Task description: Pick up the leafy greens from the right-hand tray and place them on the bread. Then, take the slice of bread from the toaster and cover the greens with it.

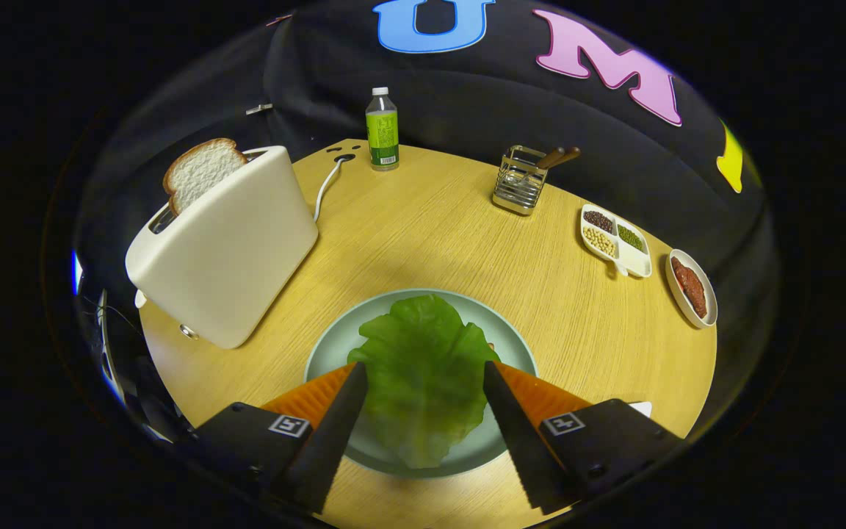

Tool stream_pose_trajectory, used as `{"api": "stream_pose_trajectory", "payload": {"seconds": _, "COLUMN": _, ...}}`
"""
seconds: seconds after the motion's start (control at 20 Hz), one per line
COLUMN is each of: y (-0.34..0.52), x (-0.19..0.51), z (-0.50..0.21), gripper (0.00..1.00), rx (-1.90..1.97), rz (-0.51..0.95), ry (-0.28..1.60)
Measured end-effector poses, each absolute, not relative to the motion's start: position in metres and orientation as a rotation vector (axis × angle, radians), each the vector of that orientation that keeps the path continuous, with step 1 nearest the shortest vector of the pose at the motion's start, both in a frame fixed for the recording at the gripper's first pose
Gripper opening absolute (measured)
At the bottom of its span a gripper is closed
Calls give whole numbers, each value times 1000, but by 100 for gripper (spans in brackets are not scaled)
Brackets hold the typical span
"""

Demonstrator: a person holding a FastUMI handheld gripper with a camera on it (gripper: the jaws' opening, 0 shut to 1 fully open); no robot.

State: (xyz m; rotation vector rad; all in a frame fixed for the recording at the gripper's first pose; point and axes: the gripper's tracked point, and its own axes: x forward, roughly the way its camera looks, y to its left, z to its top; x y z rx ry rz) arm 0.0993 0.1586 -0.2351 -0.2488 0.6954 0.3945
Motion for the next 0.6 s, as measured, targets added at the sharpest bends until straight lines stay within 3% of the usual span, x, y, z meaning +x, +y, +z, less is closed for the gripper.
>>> {"api": "stream_pose_trajectory", "payload": {"seconds": 0.05, "y": 162, "x": 98, "z": -230, "gripper": 100, "rx": -254, "rz": 399, "ry": 679}}
{"api": "stream_pose_trajectory", "payload": {"seconds": 0.6, "y": 255, "x": 92, "z": -107, "gripper": 99, "rx": -243, "rz": 536, "ry": 425}}
